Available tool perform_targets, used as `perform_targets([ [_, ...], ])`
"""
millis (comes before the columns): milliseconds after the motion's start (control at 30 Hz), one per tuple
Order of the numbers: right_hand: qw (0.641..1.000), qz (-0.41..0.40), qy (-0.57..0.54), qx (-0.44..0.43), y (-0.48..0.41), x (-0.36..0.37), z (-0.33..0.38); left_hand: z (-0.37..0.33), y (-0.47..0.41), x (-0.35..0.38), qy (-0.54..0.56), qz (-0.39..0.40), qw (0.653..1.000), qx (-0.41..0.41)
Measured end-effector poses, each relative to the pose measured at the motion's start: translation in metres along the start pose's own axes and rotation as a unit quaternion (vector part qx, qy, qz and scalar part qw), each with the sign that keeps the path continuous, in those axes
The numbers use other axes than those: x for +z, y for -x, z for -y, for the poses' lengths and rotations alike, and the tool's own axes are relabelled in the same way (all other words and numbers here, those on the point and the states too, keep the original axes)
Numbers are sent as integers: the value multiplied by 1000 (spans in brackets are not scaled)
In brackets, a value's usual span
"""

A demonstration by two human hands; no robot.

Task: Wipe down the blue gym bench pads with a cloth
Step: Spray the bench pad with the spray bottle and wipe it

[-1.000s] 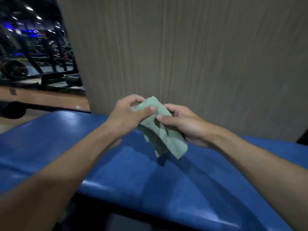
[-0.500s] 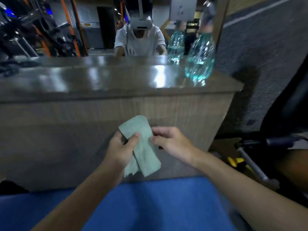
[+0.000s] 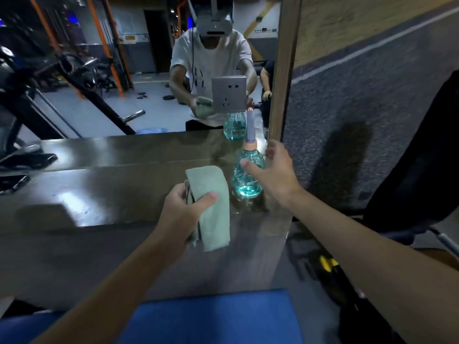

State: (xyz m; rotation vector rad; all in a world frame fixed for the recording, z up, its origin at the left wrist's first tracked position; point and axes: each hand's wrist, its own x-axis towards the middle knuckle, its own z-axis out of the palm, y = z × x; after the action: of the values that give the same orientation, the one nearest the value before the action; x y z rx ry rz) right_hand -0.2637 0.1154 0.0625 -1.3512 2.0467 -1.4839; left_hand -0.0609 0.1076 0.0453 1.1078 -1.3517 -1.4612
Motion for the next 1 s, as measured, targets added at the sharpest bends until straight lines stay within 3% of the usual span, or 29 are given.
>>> perform_targets([
  [167,998,30,-49,-24,-29,21,15,-7,-7,-9,-14,-15,1000,-3],
  [333,999,-21,-31,-19,-37,25,20,-5,-1,-28,-15,6,1000,-1],
  [533,993,-61,-50,-88,46,10,32,13,9,-42,-17,49,999,2],
  [700,991,-110,-2,-77,132,-3,10,67,30,-48,-45,138,989,-34],
  [833,995,-51,-60,55,202,8,-63,144,44,-38,-73,172,979,-83],
  [1000,949,-50,-152,273,289,56,-181,280,50,-13,-135,145,970,-145],
])
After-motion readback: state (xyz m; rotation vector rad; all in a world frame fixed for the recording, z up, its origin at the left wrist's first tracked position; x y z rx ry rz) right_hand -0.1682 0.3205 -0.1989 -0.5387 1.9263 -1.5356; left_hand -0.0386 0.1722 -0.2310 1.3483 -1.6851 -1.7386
